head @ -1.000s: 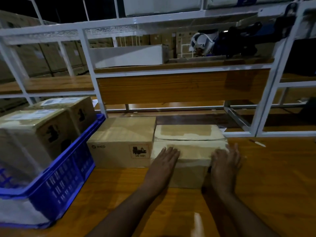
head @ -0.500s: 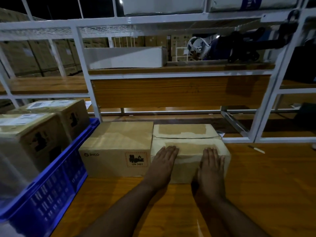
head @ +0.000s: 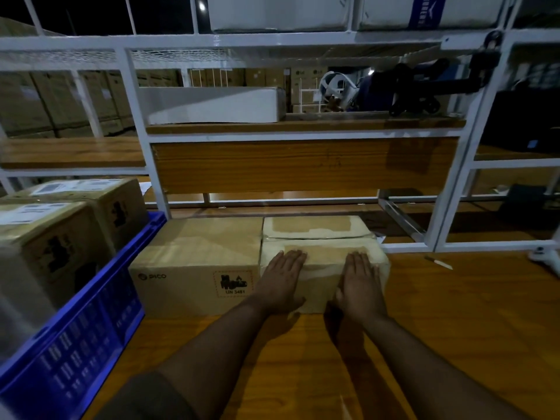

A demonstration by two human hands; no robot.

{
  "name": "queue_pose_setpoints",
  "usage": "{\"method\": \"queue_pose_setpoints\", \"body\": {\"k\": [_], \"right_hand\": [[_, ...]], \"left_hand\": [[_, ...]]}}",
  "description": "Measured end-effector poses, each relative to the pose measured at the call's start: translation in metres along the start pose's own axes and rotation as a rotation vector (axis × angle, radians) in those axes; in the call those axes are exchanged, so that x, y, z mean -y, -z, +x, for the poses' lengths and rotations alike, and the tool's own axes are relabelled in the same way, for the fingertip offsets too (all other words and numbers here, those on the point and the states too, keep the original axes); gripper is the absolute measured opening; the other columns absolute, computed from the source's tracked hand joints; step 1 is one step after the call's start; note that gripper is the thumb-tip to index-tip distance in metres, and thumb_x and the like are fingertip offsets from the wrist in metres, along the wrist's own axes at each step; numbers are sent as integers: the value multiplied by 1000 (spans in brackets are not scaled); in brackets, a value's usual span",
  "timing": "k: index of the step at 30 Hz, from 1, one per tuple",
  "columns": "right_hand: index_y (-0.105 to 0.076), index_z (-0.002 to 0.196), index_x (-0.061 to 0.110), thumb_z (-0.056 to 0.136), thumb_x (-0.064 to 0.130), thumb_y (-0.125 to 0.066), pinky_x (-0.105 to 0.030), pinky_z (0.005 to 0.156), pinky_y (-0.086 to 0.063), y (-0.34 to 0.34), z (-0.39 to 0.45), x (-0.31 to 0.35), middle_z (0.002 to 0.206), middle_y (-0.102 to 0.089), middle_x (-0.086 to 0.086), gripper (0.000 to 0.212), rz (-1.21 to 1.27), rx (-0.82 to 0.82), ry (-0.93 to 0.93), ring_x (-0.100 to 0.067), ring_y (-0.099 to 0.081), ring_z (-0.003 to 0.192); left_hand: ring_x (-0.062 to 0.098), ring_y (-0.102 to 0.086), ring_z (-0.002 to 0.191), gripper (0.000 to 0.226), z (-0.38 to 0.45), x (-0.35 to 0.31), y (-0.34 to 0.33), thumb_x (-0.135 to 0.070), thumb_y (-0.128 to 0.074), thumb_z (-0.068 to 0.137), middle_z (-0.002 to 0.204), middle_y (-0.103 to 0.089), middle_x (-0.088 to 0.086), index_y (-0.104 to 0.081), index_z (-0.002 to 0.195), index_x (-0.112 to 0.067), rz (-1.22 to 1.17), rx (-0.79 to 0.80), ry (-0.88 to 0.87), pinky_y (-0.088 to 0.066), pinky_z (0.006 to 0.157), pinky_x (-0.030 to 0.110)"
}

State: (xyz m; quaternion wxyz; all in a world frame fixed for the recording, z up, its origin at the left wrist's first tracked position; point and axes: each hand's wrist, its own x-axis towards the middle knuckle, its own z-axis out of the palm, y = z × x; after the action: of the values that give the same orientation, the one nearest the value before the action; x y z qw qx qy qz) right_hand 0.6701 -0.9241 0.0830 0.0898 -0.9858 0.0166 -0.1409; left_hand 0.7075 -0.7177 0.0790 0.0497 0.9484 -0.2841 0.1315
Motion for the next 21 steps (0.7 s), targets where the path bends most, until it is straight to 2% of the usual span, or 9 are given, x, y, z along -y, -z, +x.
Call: {"method": "queue_pose_setpoints", "body": {"k": [4, 8, 13, 15, 18, 21], "right_hand": [[-13, 158, 8, 97, 42, -53, -43, 125, -3, 10, -8, 3, 166, -14, -11, 81, 46, -17, 24, -25, -6, 154], [-18, 157, 11, 98, 42, -54, -44, 125, -10, 13, -17, 7, 165, -19, -8, 76, 150, -37, 42, -22, -10, 153], [-24, 156, 14, 100, 42, -52, -33, 120, -7, 23, -26, 21, 163, -24, -4, 69, 282, -104, 77, -19, -13, 152], [-31, 154, 14, 100, 44, -51, -35, 122, -12, 25, -30, 28, 161, -30, -4, 65, 301, -117, 119, -19, -19, 150], [-41, 148, 15, 101, 47, -45, -39, 122, -23, 22, -39, 42, 154, -39, -4, 56, 302, -124, 213, -19, -27, 146], [-46, 144, 15, 101, 44, -46, -39, 119, -28, 21, -52, 61, 151, -42, -5, 51, 349, -134, 297, -21, -31, 144]], "left_hand": [[19, -5, 156, 100, -4, -4, 5, -53, -65, 89, 169, -11, 6, -7, 161, -15, -45, -47, 8, 10, 124, 32], [20, -3, 156, 102, -16, -7, 4, -57, -62, 89, 169, -10, 7, -5, 162, -12, -47, -128, 82, 5, 127, 38], [21, -1, 156, 100, -40, -11, 6, -56, -59, 92, 169, -8, 7, -2, 162, -12, -92, -199, 167, -3, 128, 41], [22, -7, 156, 96, -52, -15, 9, -53, -60, 93, 168, -14, 9, -7, 162, -10, -120, -265, 189, -7, 128, 41], [22, -13, 154, 89, -69, -19, 14, -49, -58, 95, 166, -21, 8, -11, 161, -13, -126, -282, 218, -13, 127, 43], [22, -20, 151, 83, -90, -21, 22, -44, -61, 95, 162, -25, 6, -18, 160, -15, -173, -319, 257, -23, 124, 46]]}}
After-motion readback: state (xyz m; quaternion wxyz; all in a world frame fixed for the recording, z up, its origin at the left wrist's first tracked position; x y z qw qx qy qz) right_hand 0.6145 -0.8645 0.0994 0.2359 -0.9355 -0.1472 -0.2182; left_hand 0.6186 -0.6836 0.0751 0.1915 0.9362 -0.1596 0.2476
